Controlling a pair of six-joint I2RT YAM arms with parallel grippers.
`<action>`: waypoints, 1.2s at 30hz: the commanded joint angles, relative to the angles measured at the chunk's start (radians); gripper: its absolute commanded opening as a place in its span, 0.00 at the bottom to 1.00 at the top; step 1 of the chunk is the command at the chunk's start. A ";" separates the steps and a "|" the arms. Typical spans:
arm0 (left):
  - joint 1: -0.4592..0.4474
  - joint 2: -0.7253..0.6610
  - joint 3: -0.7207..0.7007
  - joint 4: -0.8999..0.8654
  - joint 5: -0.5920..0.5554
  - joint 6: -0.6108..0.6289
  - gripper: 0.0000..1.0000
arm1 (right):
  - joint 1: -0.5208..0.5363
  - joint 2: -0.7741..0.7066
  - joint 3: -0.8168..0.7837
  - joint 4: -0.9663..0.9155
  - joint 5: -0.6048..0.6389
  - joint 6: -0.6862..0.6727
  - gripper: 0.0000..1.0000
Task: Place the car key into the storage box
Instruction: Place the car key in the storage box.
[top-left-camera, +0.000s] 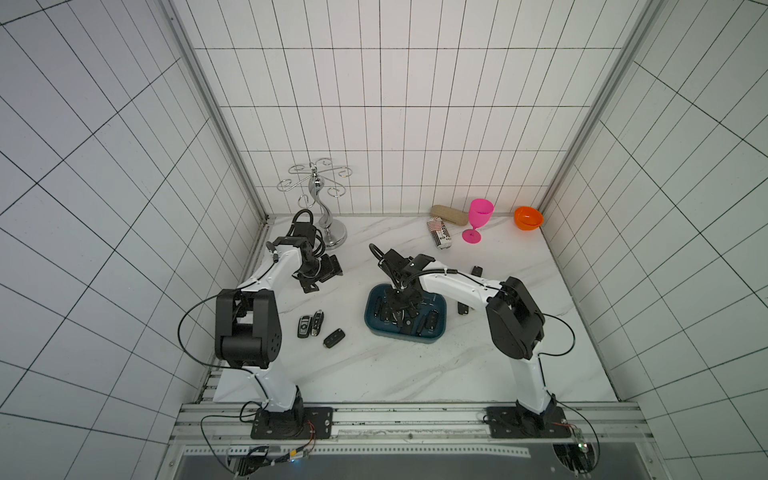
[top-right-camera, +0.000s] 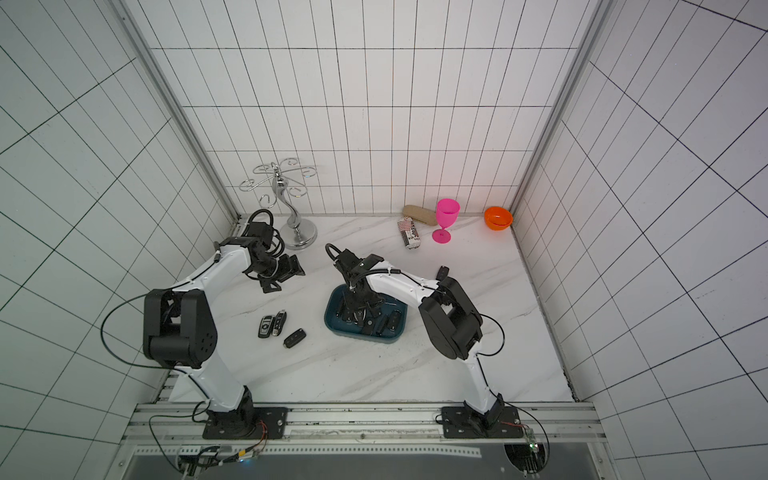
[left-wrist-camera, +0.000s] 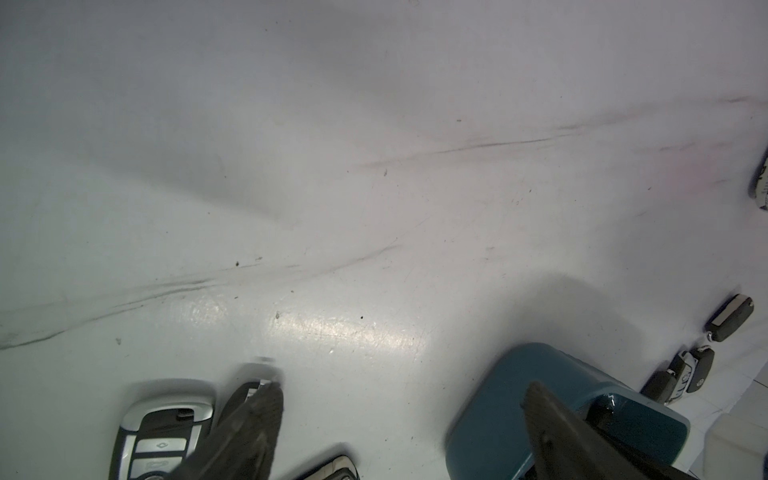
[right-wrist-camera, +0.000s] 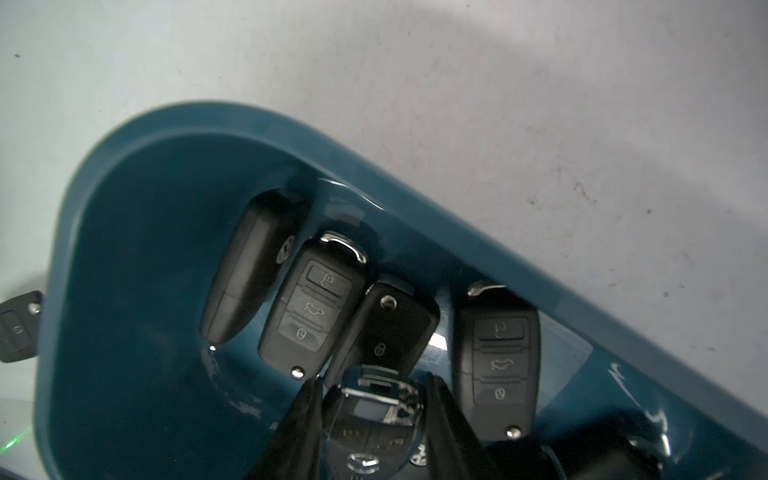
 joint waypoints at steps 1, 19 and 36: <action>0.004 0.014 -0.015 0.010 -0.016 0.006 0.98 | 0.009 0.002 -0.015 0.006 -0.029 -0.034 0.25; -0.028 0.015 -0.022 -0.009 -0.244 -0.021 0.92 | 0.008 -0.047 -0.040 0.037 0.014 -0.097 0.82; -0.342 -0.278 -0.265 -0.056 -0.364 -0.363 0.87 | -0.035 -0.349 -0.239 0.176 0.191 -0.066 0.99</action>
